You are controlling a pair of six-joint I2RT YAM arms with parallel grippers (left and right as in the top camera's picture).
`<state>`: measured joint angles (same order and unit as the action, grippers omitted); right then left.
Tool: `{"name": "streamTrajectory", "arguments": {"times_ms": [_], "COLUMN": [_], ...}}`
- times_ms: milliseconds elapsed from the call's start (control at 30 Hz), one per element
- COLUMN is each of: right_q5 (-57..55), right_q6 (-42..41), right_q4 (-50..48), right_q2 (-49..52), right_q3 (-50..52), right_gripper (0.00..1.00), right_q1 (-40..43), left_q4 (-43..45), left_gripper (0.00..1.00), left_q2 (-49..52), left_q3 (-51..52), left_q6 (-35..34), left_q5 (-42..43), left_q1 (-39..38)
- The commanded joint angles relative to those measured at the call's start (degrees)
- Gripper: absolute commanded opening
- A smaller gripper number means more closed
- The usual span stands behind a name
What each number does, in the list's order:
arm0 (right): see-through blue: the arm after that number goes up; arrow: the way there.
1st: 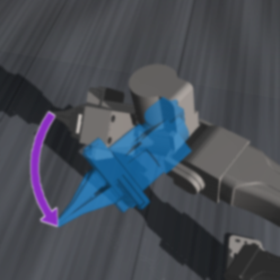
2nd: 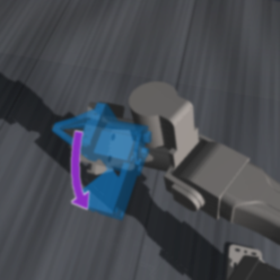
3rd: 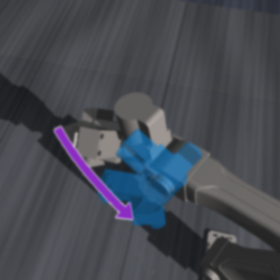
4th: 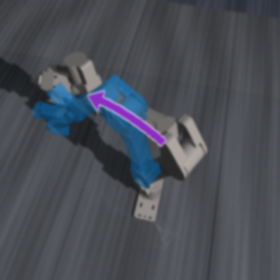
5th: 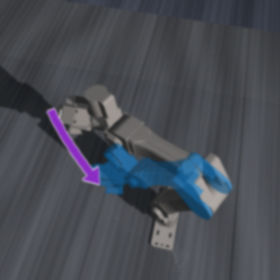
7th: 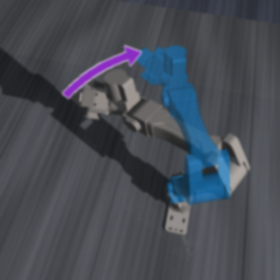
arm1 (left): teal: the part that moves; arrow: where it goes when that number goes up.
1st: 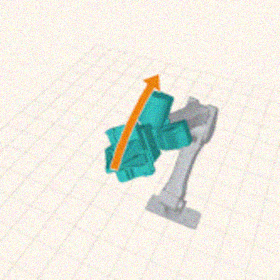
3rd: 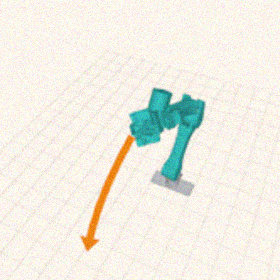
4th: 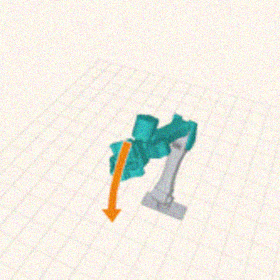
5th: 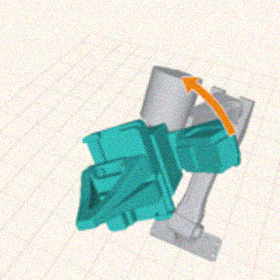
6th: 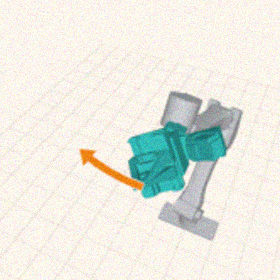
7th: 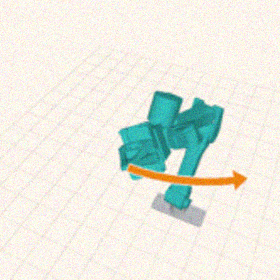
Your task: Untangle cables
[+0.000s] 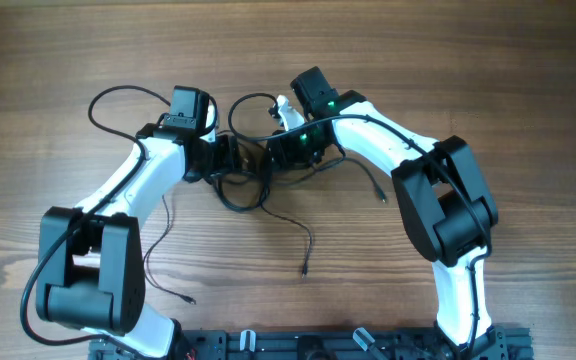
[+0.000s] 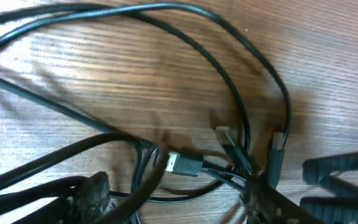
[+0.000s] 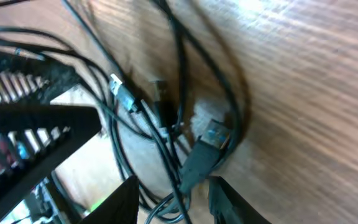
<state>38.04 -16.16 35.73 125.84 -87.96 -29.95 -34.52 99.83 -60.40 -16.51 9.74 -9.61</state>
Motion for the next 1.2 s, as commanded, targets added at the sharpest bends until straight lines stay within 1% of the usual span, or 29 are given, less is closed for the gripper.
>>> {"name": "streamTrajectory", "arguments": {"times_ms": [0,33,100,200,233,300,333,433,533,567,667,733,800,900,967,1000,1033,1067,1100,1167], "right_q5": [-7.8,-7.85,-7.87,-8.96,-9.86,-10.08,-10.36,-12.9,-13.0,-13.0,-12.98,-12.98,-12.96,-12.76,-12.76,-12.74,-12.72,-12.55,-12.52,-11.91], "right_q6": [0.13,0.11,0.11,-0.15,-0.37,-0.33,-0.31,-0.35,-0.35,-0.33,-0.35,-0.46,-0.52,-0.5,-0.57,-0.55,-0.59,-0.66,-1.09,-2.08], "right_q4": [-1.95,-2.93,-4.83,-5.88,-5.9,-5.99,-6.1,-6.32,-6.54,-6.54,-7.74,-8.81,-9.16,-9.11,-9.16,-9.22,-9.4,-9.53,-9.57,-9.57], "right_q2": [0.35,0.35,0.37,0.37,0.37,0.37,0.37,0.37,0.37,0.37,0.37,0.37,0.37,0.37,0.37,0.37,0.37,0.37,0.37,0.37], "right_q3": [-0.96,-0.96,-0.96,-0.96,-0.96,-0.96,-0.96,-0.96,-0.96,-0.96,-0.96,-0.96,-0.96,-0.87,-0.85,-0.85,-0.85,-0.85,-0.85,-0.85], "right_gripper": [0.41,0.44,0.5,0.51,0.51,0.53,0.53,0.53,0.54,0.54,0.57,0.59,0.61,0.6,0.6,0.6,0.6,0.6,0.6,0.6], "right_q1": [-0.02,-0.02,-0.02,-0.02,-0.02,-0.02,-0.02,-0.02,-0.02,-0.02,-0.02,-0.02,-0.02,-0.02,-0.02,-0.02,-0.02,-0.02,-0.02,-0.02], "left_q4": [-4.02,-4.55,-6.14,-10.32,-10.56,-8.74,-7.37,0.92,6.67,8.59,19.43,23.98,27.21,28.61,30.14,31.15,32.79,33.79,34.97,35.63], "left_gripper": [0.88,1.0,1.0,1.0,1.0,1.0,1.0,1.0,1.0,1.0,1.0,1.0,1.0,1.0,1.0,0.95,0.85,0.72,0.64,0.57], "left_q2": [-4.66,-6.51,-8.87,-8.39,-8.07,-7.89,-7.89,-7.89,-7.89,-7.89,-7.89,-7.89,-7.87,-7.87,-7.87,-7.87,-7.87,-7.87,-7.87,-7.87], "left_q3": [-4.07,-4.33,-4.33,-4.07,-3.06,-0.15,1.31,6.71,9.6,10.82,14.62,16.09,17.51,18.1,18.1,18.1,18.1,18.1,18.1,18.1], "left_q6": [-2.03,-2.91,-3.72,-3.74,-4.0,-7.06,-7.72,-8.28,-11.74,-13.81,-14.32,-15.74,-17.49,-17.49,-17.42,-17.4,-17.42,-17.42,-17.44,-17.42], "left_q5": [-1.07,-1.05,-1.09,-1.33,-1.44,-2.34,-2.38,-3.04,-9.2,-11.45,-11.8,-11.8,-11.85,-15.93,-16.24,-16.24,-16.24,-16.22,-15.67,-14.73], "left_q1": [0.13,0.13,0.07,0.07,0.07,0.07,0.07,0.17,0.17,0.17,0.17,0.17,0.15,0.17,0.17,0.07,0.07,0.07,0.07,0.07]}}
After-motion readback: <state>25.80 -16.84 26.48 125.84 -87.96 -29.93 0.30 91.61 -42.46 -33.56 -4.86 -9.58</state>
